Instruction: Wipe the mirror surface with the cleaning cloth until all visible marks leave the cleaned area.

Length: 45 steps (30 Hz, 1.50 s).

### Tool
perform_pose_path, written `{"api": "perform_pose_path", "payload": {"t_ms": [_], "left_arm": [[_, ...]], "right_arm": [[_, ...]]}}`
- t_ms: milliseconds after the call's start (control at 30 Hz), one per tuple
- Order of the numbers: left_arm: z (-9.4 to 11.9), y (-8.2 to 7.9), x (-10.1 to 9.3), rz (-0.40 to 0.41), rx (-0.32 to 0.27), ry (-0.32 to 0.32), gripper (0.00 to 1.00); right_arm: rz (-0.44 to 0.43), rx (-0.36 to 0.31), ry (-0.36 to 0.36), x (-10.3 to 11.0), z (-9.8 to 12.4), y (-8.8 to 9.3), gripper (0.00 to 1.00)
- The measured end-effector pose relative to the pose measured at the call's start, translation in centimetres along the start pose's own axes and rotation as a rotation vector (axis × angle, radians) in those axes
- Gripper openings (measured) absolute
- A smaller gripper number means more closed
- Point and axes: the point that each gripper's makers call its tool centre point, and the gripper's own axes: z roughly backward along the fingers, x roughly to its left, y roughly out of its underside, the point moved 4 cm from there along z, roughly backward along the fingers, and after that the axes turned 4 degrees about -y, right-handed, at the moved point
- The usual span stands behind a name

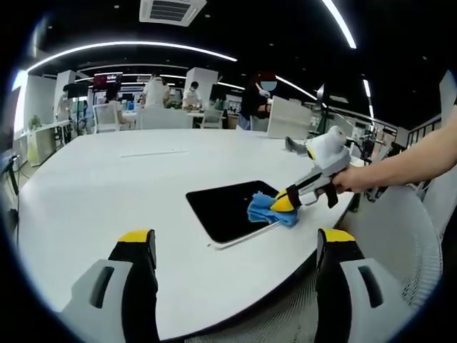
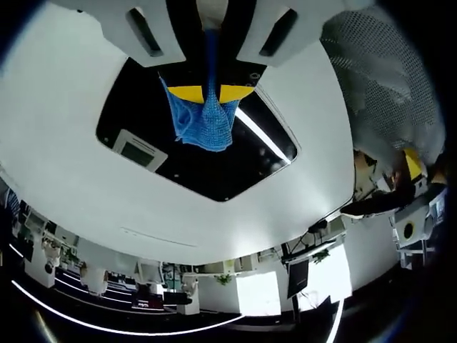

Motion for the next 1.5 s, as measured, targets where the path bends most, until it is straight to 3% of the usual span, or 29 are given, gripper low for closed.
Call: {"api": "perform_pose_path", "payload": {"t_ms": [1500], "left_arm": [[0.0, 0.1, 0.0, 0.001, 0.007, -0.002, 0.91]], "right_arm": [[0.186, 0.027, -0.133, 7.3, -6.7, -5.1, 0.0]]}}
